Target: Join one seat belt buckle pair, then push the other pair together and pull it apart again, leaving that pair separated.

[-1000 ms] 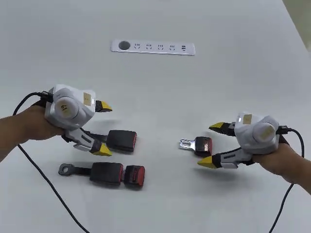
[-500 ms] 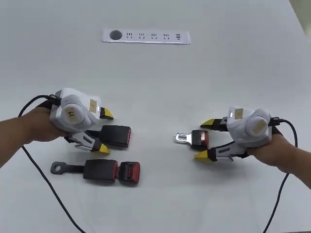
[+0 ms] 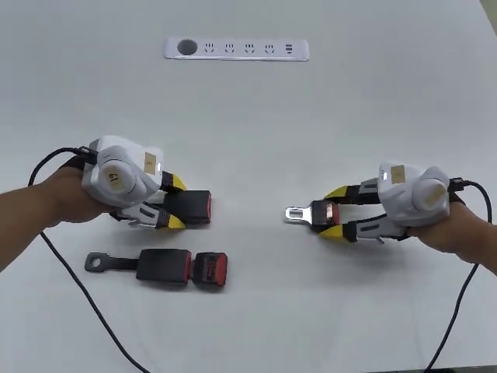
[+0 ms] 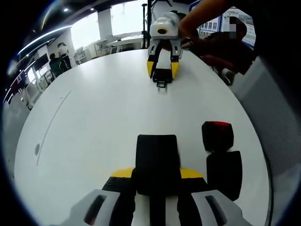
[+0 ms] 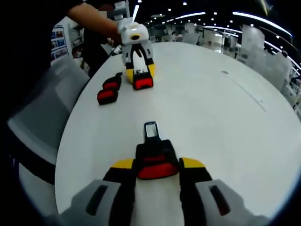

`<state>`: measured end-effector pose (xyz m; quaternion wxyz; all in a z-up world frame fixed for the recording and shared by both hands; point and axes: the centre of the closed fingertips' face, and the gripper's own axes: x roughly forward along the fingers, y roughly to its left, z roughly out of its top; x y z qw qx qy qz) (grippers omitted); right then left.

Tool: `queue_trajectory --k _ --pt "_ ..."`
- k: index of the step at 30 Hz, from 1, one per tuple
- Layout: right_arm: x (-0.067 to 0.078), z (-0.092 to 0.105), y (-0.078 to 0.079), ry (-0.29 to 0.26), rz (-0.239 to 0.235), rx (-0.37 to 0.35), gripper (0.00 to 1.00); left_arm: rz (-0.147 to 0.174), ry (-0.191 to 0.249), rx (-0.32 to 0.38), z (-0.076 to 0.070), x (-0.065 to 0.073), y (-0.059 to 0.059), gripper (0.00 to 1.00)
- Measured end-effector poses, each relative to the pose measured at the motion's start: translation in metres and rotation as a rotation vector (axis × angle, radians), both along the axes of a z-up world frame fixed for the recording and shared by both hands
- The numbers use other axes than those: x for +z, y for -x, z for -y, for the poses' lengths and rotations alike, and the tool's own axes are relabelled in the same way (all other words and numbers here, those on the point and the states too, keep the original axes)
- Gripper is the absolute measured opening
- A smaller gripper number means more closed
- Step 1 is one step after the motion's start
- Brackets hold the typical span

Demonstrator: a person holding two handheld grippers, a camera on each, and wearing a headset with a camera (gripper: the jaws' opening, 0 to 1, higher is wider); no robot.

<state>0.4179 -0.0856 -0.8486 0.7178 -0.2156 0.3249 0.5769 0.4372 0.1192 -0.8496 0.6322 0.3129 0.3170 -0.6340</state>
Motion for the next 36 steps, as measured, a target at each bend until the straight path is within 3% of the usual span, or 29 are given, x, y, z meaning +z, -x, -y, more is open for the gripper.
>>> queue_trajectory --k 28,36 --pt "0.003 -0.002 -0.001 -0.127 0.006 -0.026 0.36 -0.020 -0.030 -0.050 -0.001 0.000 0.003 0.35" --pt "0.004 -0.029 -0.001 -0.156 0.005 -0.028 0.36 -0.023 -0.042 -0.052 0.000 0.001 0.003 0.34"
